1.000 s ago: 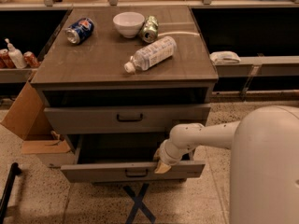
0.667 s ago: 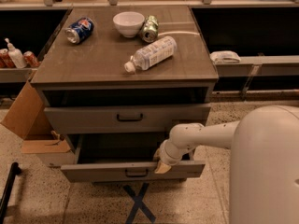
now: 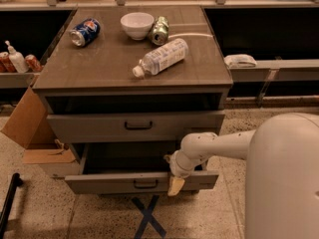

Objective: Open middle drawer

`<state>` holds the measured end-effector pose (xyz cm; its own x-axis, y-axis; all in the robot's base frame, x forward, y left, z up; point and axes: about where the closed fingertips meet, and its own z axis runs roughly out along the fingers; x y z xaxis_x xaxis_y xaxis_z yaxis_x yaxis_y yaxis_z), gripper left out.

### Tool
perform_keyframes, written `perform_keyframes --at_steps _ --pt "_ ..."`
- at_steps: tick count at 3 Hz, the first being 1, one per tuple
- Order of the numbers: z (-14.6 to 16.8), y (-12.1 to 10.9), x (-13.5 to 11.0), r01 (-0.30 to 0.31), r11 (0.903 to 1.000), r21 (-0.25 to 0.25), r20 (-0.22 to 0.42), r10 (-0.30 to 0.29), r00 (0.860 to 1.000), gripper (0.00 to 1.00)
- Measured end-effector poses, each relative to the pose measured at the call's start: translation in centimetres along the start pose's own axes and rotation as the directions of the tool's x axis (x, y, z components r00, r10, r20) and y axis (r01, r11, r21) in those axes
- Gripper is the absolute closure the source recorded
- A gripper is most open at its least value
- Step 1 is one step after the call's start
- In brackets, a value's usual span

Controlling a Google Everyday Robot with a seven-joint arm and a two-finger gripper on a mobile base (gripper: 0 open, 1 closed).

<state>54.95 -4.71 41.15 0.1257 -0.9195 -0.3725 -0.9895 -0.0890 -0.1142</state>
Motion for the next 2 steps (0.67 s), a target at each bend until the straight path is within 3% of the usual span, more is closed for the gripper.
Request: perform_keyframes --at_steps 1,2 --pt "-0.3 0.7 -0.4 0.008 0.9998 -0.019 0.013 -0.008 1.0 0.0" --pt "-0.3 2.7 -0.8 -0.003 0.9968 -0.08 0.025 0.005 1.0 0.0"
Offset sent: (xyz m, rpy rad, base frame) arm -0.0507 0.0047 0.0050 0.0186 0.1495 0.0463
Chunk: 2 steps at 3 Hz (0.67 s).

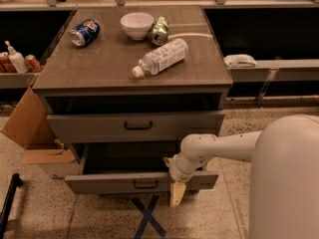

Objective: Open middle drawer

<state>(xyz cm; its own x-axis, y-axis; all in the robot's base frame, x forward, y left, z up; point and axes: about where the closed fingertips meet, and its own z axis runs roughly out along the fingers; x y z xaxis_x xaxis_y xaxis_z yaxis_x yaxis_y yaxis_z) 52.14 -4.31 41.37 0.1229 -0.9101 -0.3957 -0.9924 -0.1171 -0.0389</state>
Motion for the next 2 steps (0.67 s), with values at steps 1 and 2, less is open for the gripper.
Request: perform_keyframes --at_steps 1,2 --pt "0.3 2.2 0.1 -0.024 0.998 -0.058 0.004 0.025 1.0 0.19" --pt "0.3 4.3 0.4 -0.047 0.9936 -0.102 -0.009 0.047 0.999 0.5"
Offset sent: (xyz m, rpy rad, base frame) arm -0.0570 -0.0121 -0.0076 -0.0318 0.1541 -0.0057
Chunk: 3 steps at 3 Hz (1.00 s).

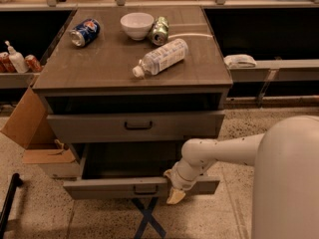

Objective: Open middle drawer

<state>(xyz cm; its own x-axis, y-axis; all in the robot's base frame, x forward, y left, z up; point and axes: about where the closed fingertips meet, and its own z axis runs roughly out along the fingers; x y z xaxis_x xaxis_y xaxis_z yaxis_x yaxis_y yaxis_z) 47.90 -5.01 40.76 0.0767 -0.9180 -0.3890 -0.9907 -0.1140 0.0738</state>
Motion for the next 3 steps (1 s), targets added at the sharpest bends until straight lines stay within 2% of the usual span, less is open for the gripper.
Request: perform_keyframes --at_steps 1,2,3 --pt "0.0 0.0 0.0 0.0 1.0 0.0 0.0 0.0 1.0 0.74" --pt "-0.3 1.9 0.4 -0.03 0.9995 0.006 0.001 0.03 1.0 0.95" --pt "-0.3 2.1 0.5 -0.033 0.9994 0.005 0.0 0.033 0.999 0.0"
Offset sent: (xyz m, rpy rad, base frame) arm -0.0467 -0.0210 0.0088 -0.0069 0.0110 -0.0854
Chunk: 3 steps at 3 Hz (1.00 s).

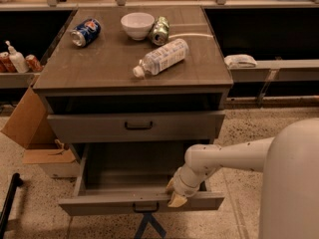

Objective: Open middle drawer

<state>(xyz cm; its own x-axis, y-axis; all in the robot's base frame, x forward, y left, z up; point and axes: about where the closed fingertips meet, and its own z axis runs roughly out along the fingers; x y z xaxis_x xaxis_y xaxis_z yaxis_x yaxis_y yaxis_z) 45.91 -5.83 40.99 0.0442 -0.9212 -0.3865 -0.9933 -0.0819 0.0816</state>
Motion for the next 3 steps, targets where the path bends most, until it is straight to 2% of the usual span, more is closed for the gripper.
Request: perform_keyframes --at_steps 1,2,3 --pt "0.0 0.0 0.0 0.0 1.0 0.0 0.0 0.0 1.0 0.0" --pt "-1.0 -0.2 0.3 0.004 0.9997 0.022 0.032 -0.005 0.999 0.0" --pt "-3.6 -0.5 1.0 0.003 0.9978 0.066 0.046 -0.006 0.999 0.0"
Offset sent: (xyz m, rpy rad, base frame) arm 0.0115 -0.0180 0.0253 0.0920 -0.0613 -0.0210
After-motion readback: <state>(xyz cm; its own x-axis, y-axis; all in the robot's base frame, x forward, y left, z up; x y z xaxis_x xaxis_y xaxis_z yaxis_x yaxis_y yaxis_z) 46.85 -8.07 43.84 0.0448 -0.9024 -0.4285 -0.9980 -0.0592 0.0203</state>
